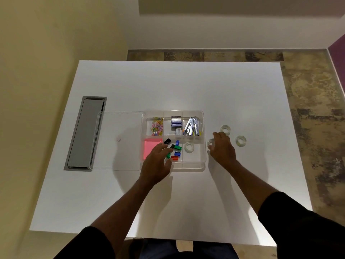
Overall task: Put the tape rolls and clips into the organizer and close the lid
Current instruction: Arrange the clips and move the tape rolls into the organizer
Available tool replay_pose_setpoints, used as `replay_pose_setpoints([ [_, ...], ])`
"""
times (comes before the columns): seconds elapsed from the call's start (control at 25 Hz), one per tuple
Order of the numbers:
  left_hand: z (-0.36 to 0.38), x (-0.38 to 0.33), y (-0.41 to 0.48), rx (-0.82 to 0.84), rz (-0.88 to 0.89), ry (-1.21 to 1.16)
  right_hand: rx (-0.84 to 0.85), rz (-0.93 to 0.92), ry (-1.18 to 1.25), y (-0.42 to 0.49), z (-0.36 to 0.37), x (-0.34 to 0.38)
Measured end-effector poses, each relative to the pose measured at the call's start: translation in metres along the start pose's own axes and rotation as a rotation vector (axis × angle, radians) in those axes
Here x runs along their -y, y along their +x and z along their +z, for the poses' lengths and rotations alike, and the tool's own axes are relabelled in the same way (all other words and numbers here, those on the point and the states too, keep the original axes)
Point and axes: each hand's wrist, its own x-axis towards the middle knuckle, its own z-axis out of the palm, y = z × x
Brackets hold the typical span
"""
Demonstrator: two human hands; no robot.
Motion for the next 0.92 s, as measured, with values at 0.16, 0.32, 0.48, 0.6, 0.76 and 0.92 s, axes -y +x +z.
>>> replay_pose_setpoints([
  [0.16, -0.001, 0.001, 0.002, -0.002, 0.005, 0.025, 0.102, -0.088, -0.159, 0.002, 0.003, -0.001],
  [0.32, -0.003, 0.001, 0.003, 0.000, 0.008, 0.032, 0.127, -0.164, -0.226, 0.002, 0.008, -0.001],
  [0.48, -0.005, -0.003, 0.004, 0.015, 0.010, 0.032, 0.101, -0.147, -0.163, 0.003, 0.008, -0.005],
  [0.6, -0.006, -0.006, 0.005, 0.021, -0.003, 0.023, -0.002, -0.146, -0.002, 0.000, 0.003, -0.004],
  [0.76, -0.005, -0.009, 0.004, 0.039, -0.008, 0.015, -0.143, -0.212, 0.142, -0.006, -0.002, 0.004],
  [0.92, -0.002, -0.009, 0.003, 0.045, -0.012, 0.016, -0.119, -0.316, 0.158, -0.013, 0.002, 0.024],
])
